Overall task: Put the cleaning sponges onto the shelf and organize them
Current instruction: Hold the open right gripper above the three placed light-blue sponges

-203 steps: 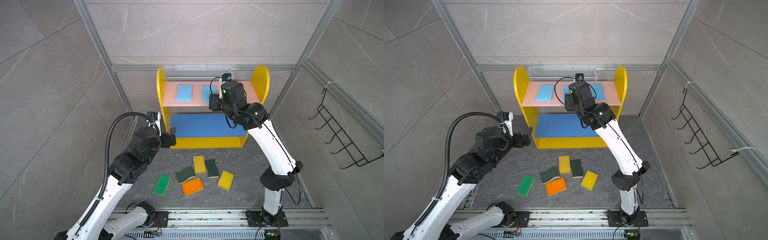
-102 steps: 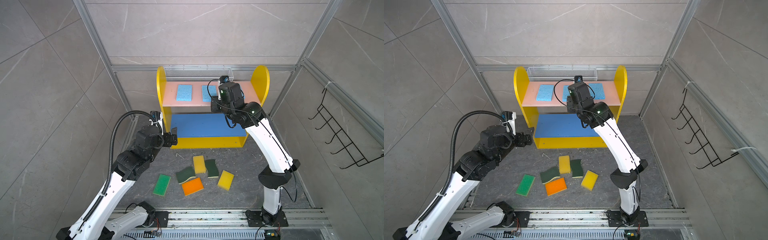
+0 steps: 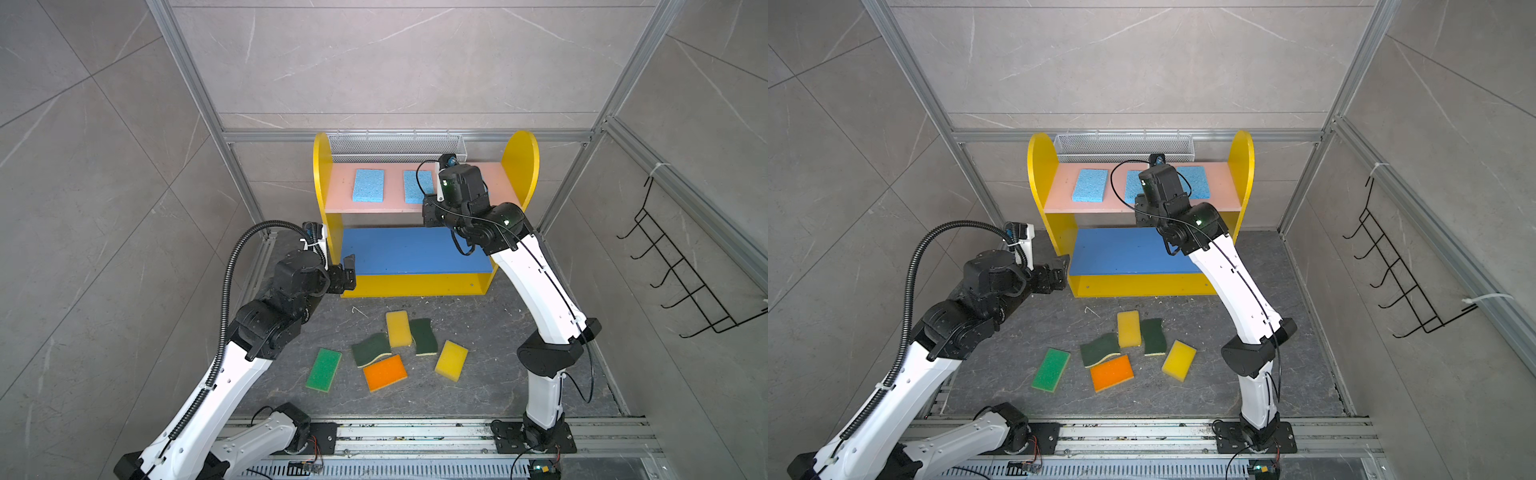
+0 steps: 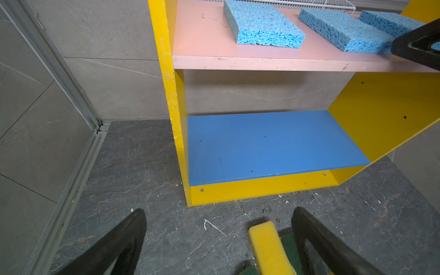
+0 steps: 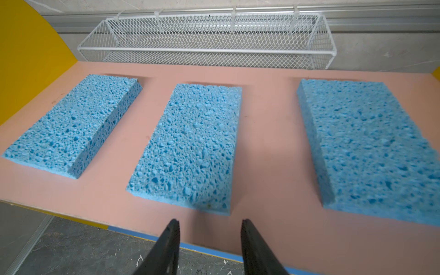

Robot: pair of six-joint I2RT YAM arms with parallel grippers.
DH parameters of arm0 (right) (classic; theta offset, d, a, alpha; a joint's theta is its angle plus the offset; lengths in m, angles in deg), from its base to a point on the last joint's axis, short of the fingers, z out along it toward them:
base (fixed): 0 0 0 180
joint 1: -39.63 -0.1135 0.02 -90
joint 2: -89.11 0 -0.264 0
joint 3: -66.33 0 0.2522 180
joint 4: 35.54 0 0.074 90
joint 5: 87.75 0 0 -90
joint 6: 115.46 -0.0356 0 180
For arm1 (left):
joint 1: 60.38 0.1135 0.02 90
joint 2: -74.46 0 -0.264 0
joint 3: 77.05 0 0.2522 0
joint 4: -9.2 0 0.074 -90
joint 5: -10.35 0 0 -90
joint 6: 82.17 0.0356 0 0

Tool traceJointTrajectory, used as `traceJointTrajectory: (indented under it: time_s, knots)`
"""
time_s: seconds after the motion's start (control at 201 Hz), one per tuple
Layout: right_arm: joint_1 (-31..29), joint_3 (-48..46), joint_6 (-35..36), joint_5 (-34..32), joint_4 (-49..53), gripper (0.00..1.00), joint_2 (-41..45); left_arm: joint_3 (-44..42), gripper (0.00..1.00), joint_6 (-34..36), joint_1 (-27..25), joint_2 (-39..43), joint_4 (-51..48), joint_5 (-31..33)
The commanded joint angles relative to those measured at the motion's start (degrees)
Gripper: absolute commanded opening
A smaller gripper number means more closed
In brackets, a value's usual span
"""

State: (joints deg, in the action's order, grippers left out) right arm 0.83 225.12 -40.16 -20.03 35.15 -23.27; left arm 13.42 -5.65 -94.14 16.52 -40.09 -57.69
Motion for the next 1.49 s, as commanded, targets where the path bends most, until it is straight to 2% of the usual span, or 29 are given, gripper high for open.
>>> traceJointTrajectory:
  time_s: [0.0,1.489]
  knots:
    - [0.1,-2.3,0.3,1.0,0.0,0.45,2.9,-0.2,0.97,-0.4,0.2,0.1,2.3,0.1]
    - [1.5,5.8,0.7,1.6,0.9,0.44,-5.5,0.0,0.97,0.2,0.4,-1.7,2.8,0.2]
